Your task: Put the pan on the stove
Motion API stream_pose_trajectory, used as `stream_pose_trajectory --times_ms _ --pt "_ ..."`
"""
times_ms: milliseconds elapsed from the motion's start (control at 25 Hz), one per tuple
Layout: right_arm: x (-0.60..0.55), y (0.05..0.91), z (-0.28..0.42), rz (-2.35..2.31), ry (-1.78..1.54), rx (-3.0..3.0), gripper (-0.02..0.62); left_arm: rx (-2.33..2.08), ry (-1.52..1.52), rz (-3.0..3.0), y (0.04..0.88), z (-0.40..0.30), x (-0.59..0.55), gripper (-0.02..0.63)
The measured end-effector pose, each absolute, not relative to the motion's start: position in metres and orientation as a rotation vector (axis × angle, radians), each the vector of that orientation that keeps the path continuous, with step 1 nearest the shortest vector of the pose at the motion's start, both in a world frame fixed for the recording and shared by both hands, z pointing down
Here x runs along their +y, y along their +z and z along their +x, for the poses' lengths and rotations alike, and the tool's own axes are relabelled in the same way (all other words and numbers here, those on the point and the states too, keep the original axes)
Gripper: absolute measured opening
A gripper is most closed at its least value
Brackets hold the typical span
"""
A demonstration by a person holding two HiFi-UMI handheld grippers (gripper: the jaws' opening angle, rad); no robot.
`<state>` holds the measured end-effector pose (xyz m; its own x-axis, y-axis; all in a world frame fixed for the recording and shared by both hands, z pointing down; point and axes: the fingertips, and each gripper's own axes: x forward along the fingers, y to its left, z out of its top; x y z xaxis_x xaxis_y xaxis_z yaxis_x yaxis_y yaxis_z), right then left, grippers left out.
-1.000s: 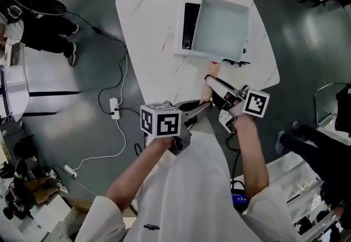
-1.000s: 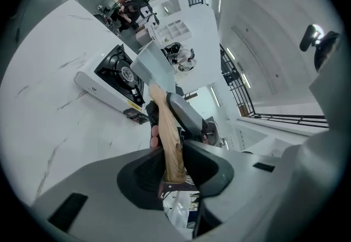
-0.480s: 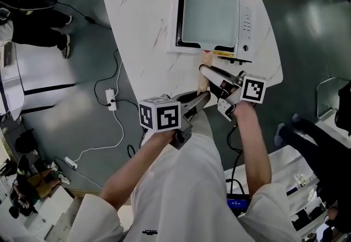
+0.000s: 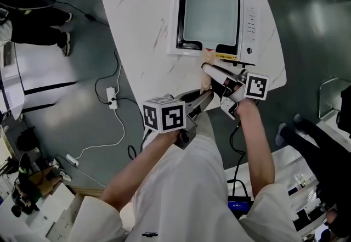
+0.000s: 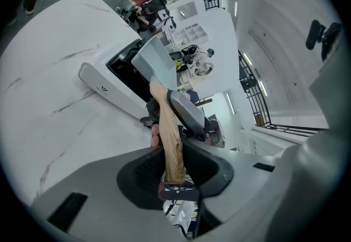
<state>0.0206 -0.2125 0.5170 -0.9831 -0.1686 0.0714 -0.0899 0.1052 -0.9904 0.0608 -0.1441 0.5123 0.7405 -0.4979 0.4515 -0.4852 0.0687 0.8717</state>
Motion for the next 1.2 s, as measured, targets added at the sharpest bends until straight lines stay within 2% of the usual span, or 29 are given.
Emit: stream_pose_trajectory --times_ms 360,440,560,720,800,960,1200 --pt "-0.212 0.519 0.022 -0.306 -2.007 2.324 0.166 -0.831 -0.004 1.528 0.519 0.066 -0.145 0.101" --pt "-0.210 0.516 0.021 -0.303 -1.999 2.321 0.201 -0.843 0.004 1.522 0.520 0.065 -0.145 0.114" --pt "-0.210 0.513 0.022 -0.295 -1.987 2.320 0.219 -0.845 -0.006 1.518 0.520 0.065 -0.145 0.186" --pt "-0.209 0.512 0.028 -0.313 -1.952 2.341 0.257 -0.884 -0.001 1.560 0.516 0.062 -0.146 0.195" --pt "-0.211 0.516 0.032 -0.380 -1.928 2.378 0.308 -0.894 0.004 1.576 0.514 0.058 -0.146 0.226" --pt "-0.219 0.519 0.052 -0.637 -1.906 2.356 0.344 -0.953 0.027 1.601 0.509 0.047 -0.141 0.232" --pt "-0.216 0.487 0.076 -0.916 -1.708 2.483 0.342 -1.071 0.035 1.664 0.489 0.023 -0.134 0.230"
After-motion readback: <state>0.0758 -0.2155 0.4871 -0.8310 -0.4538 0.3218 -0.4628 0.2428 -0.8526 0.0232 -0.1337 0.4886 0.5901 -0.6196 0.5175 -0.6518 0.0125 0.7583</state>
